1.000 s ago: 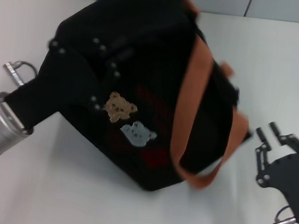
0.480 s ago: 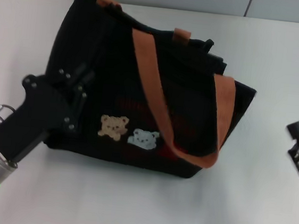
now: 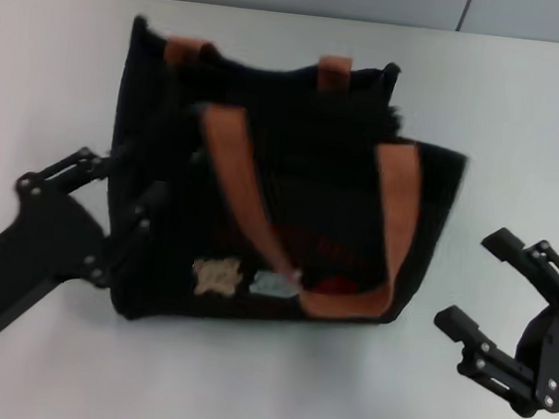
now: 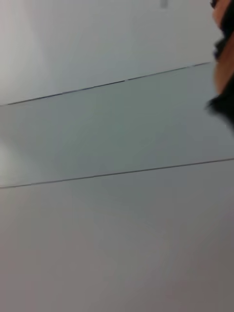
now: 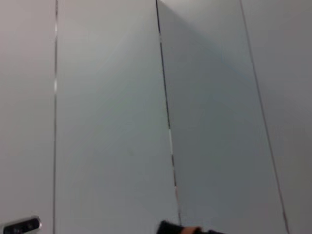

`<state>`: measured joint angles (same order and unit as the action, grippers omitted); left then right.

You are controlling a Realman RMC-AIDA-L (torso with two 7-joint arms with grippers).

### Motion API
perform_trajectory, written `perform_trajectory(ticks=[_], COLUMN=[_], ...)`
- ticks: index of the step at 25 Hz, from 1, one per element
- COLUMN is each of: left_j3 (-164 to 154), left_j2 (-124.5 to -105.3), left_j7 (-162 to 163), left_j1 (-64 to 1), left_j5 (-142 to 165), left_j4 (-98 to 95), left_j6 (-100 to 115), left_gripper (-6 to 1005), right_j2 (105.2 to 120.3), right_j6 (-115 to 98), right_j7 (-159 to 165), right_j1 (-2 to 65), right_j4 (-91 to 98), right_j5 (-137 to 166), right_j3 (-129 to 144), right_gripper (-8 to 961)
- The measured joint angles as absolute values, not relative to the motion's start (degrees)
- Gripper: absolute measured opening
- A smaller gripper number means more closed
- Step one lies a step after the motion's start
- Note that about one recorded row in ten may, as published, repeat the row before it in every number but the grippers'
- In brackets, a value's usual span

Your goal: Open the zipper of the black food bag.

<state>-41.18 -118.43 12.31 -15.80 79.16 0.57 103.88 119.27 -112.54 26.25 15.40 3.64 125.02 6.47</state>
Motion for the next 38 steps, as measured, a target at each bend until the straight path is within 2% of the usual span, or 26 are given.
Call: perform_trajectory(ticks=[2, 6, 10, 14, 19, 23, 38], left_j3=[-41.2, -41.3, -41.1, -44.9, -46.8, -46.5, -45.5], left_j2=[-118.30, -117.58, -116.72, -115.34, -115.60, -116.49, -117.25], left_j7=[14.1, 21.9, 27.6, 33.2, 38.8, 38.9, 36.9], left_j1=[-13.5, -8.8, -5.7, -6.1, -10.5, -11.3, -10.7], left_j5=[79.8, 84.3, 86.0, 90.0, 97.3, 98.7, 98.4], left_j4=[-2.6, -11.5, -16.7, -18.9, -19.6, -20.0, -20.1], left_j6=[106.4, 110.1, 113.7, 114.2, 112.0, 110.8, 110.5], left_gripper=[323, 485, 579, 672, 802, 802, 802], right_j2=[119.27, 119.27, 119.27, 119.23, 119.24, 119.26, 119.37], right_j6=[-112.9, -113.2, -113.9, -113.4, -112.3, -111.8, -110.8], right_j7=[28.1, 32.0, 35.3, 39.2, 42.3, 42.4, 41.9], right_j1=[16.1, 17.7, 18.6, 20.2, 22.0, 22.2, 21.9], right_j4=[5.1, 8.8, 11.8, 14.5, 15.8, 16.0, 16.2], right_j5=[125.4, 126.8, 127.2, 127.3, 127.3, 127.2, 126.3], right_j3=[7.0, 9.6, 12.8, 17.0, 18.8, 19.1, 18.6], right_gripper=[838, 839, 839, 839, 838, 838, 839])
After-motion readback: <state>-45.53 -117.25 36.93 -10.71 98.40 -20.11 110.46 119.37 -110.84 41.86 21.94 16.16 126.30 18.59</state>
